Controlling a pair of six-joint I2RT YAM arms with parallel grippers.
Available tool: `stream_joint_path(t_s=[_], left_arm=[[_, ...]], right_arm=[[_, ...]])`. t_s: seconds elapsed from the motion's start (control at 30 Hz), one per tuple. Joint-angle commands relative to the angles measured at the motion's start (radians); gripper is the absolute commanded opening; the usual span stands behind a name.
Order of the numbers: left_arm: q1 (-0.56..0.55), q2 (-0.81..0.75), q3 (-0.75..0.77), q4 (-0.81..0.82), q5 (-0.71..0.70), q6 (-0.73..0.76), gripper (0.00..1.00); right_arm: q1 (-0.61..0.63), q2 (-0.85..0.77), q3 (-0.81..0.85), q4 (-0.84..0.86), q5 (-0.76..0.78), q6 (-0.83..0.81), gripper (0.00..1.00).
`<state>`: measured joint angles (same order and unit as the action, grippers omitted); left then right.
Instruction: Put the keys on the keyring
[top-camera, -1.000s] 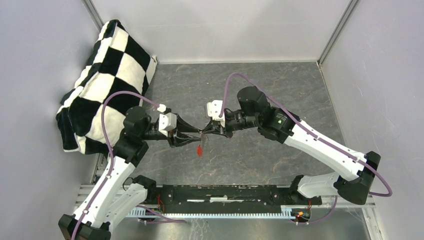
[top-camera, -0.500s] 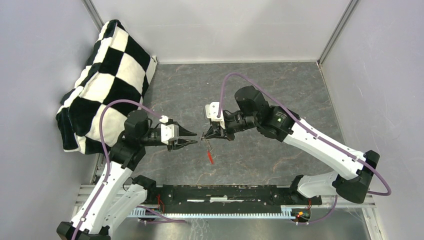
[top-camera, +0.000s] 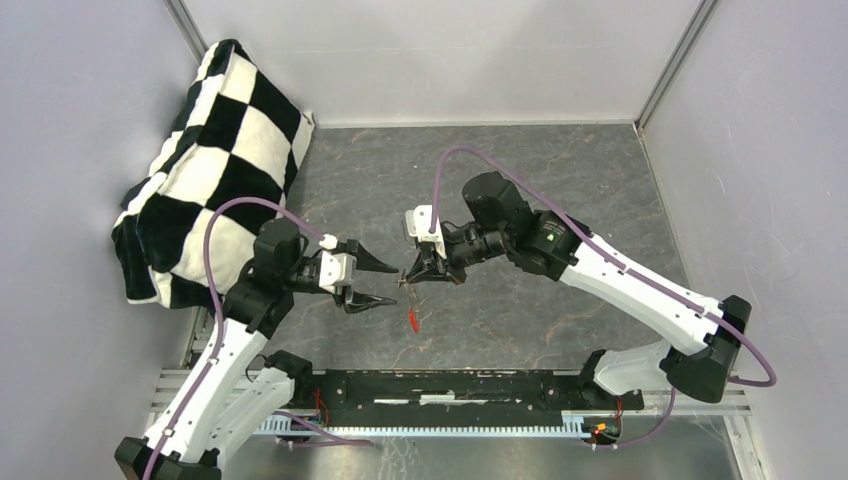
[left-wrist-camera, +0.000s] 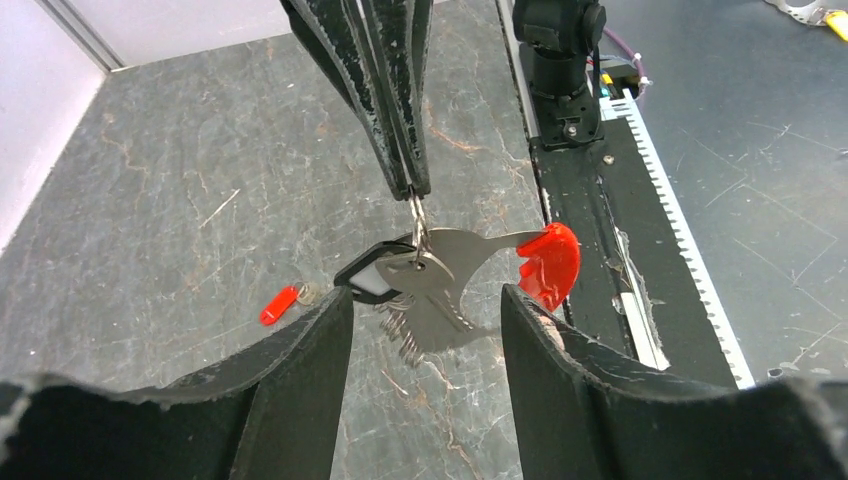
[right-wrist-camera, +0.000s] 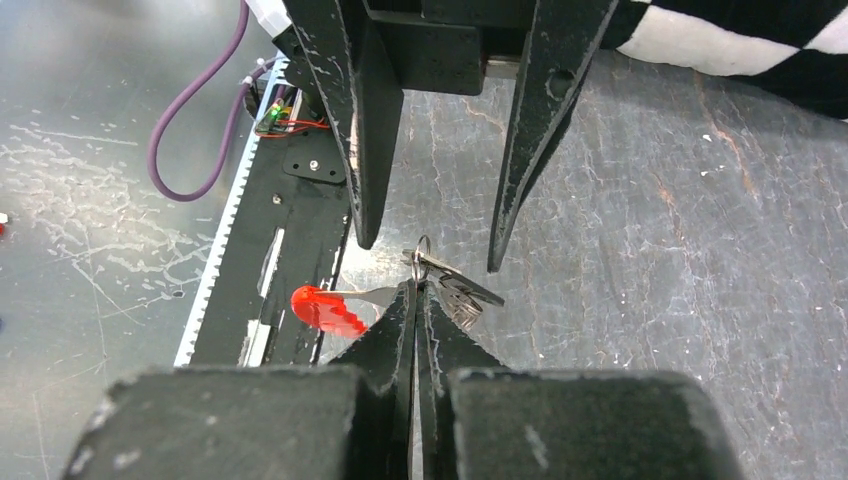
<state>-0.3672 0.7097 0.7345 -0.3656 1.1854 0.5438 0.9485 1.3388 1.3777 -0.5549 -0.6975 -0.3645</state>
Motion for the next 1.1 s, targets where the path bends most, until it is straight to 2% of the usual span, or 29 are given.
stream_joint_path(t_s=[0.0, 0.2, 0.53, 0.8, 0.93, 1.07], left_arm=[[-0.002, 0.020, -0.007, 0.005, 0.047, 0.058, 0.62], [-0.002, 0.047, -0.007, 0.009, 0.054, 0.081, 0.58], [-0.003, 0.060, -0.015, 0.036, 0.032, 0.071, 0.33], [-0.004, 0.007, -0.039, 0.036, -0.081, 0.146, 0.13], [-0.003, -0.037, -0.060, 0.039, -0.120, 0.209, 0.06], [-0.003, -0.097, -0.104, 0.114, -0.163, 0.198, 0.02]], right_arm=[[-0.002, 0.005, 0.050, 0.053, -0.040, 0.023, 0.00], [-0.002, 0.012, 0.046, 0.058, -0.042, 0.029, 0.00], [-0.001, 0.007, 0.031, 0.090, -0.016, 0.047, 0.00], [-0.008, -0.006, 0.014, 0.104, 0.008, 0.053, 0.00], [-0.015, -0.013, 0.001, 0.114, 0.016, 0.062, 0.00], [-0.022, -0.020, -0.009, 0.128, 0.014, 0.074, 0.00]])
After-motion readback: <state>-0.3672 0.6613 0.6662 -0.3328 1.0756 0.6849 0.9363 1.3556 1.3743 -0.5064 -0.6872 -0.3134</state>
